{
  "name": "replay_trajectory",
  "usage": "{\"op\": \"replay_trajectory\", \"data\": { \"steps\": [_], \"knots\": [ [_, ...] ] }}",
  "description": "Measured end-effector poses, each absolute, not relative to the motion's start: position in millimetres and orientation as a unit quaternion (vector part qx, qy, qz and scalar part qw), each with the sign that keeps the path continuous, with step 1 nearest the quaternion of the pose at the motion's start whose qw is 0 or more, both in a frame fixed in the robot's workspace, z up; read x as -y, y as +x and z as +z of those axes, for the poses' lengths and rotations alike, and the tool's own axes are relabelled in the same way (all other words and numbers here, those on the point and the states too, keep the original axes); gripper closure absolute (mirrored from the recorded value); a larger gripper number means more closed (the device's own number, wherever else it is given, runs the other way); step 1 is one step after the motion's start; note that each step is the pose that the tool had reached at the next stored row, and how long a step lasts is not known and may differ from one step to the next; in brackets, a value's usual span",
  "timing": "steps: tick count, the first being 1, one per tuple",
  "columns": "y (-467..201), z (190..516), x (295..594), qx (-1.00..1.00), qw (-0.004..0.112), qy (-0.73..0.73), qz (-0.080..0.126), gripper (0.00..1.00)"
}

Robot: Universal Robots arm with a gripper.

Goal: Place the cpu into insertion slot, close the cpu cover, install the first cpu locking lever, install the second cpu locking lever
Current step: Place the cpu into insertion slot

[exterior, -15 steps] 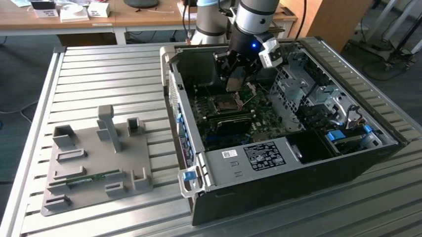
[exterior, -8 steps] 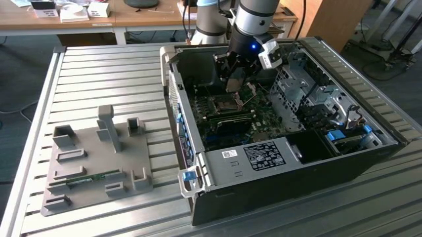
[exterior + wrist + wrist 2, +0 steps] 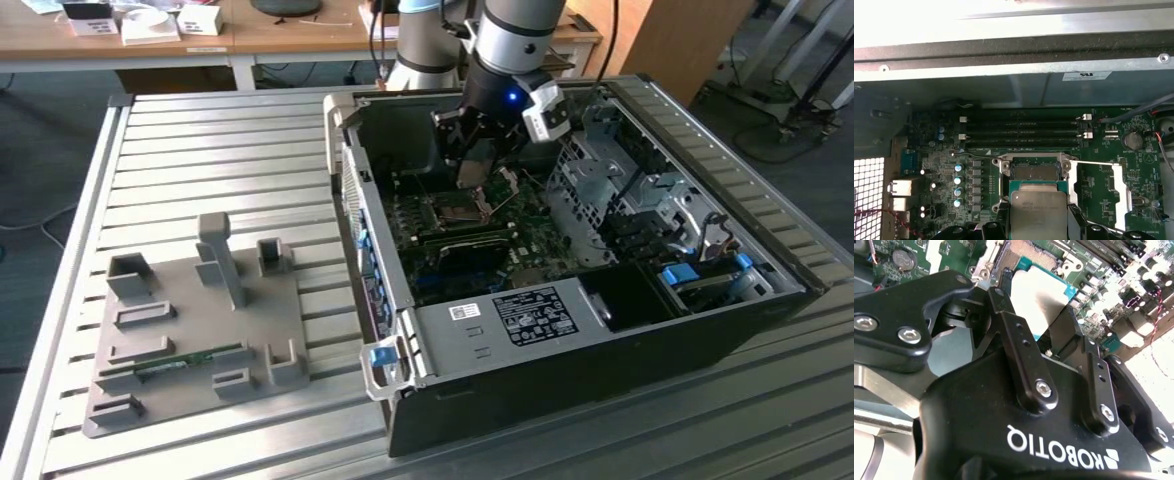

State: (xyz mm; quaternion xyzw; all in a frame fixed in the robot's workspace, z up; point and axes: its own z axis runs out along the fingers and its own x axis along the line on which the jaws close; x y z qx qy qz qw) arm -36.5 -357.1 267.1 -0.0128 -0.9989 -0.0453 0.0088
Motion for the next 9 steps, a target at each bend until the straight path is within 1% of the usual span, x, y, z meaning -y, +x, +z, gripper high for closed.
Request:
{"op": "replay_trajectory", "data": {
  "steps": [9],
  "knots": [
    [-39.2,264.1,351.8,0.999,0.009,-0.013,-0.045,0.46]
  ]
}}
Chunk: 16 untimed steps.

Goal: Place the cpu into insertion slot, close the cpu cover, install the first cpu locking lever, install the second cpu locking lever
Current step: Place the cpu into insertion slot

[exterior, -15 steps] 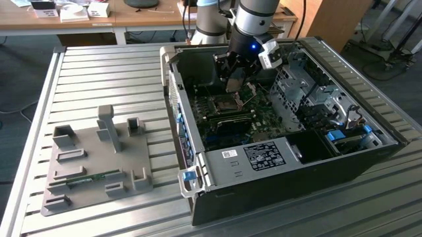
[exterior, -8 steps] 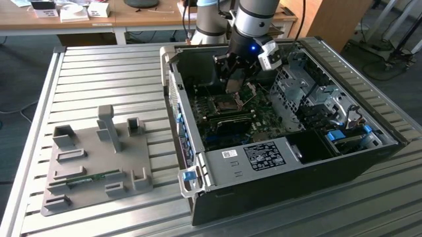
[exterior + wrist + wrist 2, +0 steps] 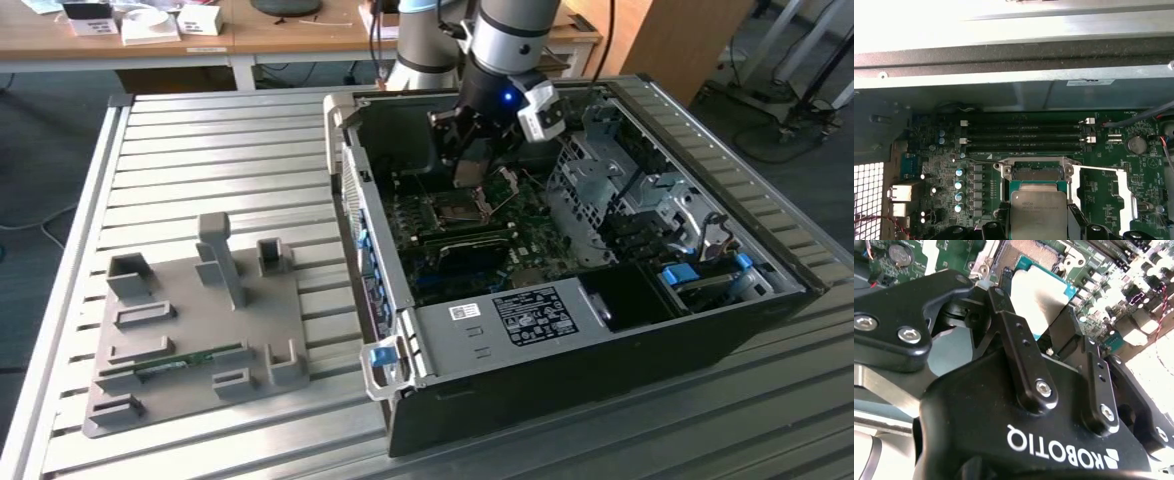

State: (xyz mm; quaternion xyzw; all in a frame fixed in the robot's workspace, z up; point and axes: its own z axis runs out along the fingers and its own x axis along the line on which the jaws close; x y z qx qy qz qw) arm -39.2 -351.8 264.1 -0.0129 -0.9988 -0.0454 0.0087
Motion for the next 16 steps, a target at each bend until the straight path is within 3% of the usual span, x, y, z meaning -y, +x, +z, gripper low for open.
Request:
{"op": "replay_trajectory", "data": {
  "steps": [16],
  "knots": [
    [-40,252,352,0.999,0.009,-0.013,-0.045,0.46]
  ]
}}
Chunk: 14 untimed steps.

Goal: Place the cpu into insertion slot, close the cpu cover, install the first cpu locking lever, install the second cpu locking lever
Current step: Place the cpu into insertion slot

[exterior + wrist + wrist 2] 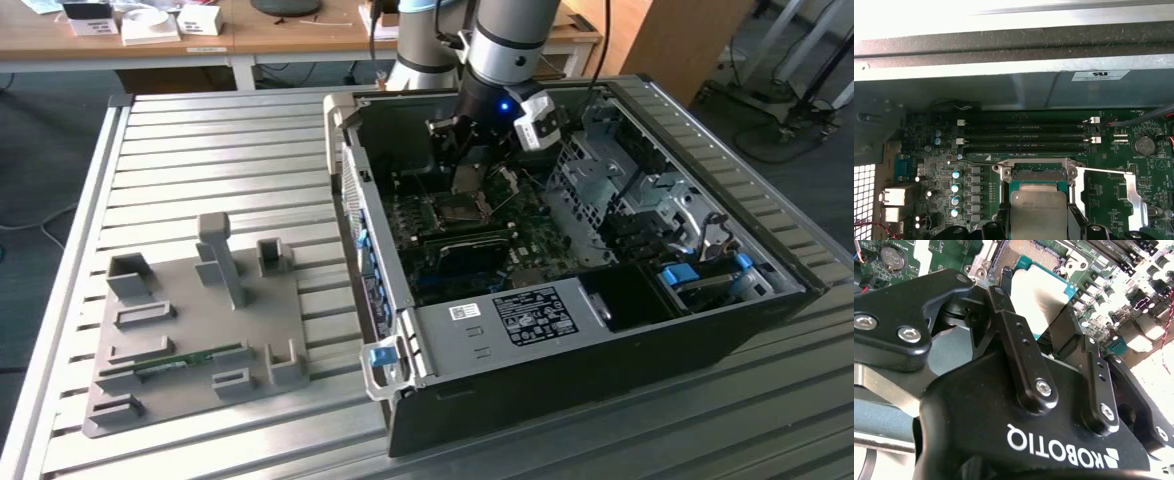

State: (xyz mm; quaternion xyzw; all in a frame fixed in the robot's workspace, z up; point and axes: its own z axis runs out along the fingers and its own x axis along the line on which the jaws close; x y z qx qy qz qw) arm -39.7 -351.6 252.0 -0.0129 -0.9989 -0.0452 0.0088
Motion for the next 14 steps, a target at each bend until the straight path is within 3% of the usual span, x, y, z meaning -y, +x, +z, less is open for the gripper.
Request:
{"op": "replay_trajectory", "data": {
  "steps": [14],
  "knots": [
    [-39.7,245.2,351.6,0.999,0.009,-0.013,-0.045,0.46]
  ]
}}
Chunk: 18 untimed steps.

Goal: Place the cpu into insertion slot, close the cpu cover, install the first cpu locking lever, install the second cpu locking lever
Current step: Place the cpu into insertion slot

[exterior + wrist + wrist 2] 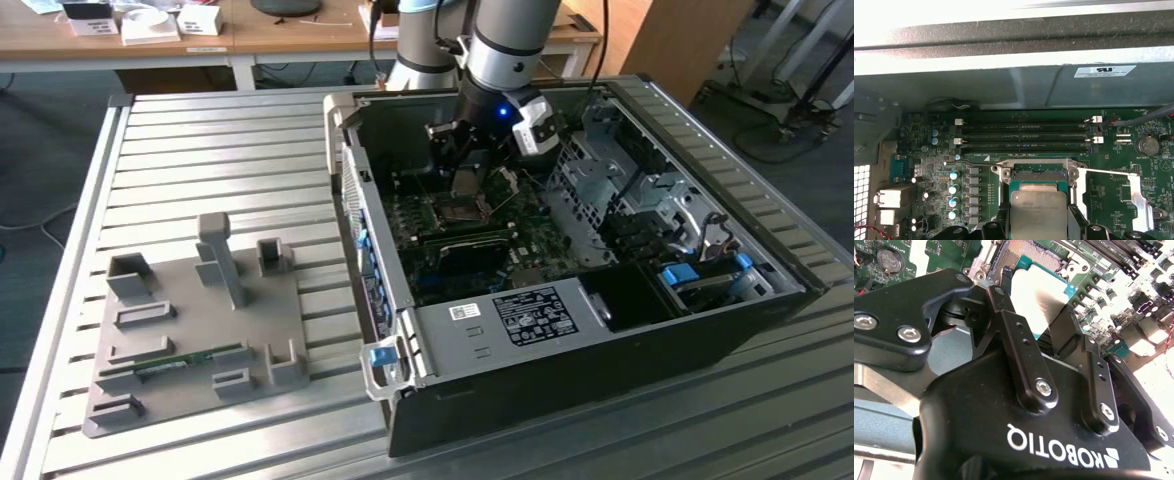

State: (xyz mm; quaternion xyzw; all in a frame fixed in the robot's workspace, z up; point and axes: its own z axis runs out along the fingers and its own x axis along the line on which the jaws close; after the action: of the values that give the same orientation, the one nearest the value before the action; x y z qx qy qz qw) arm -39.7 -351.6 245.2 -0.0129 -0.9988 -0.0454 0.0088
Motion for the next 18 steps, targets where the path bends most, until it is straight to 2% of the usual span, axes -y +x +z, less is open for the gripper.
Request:
{"op": "replay_trajectory", "data": {
  "steps": [18],
  "knots": [
    [-39.7,242.2,351.6,0.997,0.007,-0.058,-0.046,0.46]
  ]
}}
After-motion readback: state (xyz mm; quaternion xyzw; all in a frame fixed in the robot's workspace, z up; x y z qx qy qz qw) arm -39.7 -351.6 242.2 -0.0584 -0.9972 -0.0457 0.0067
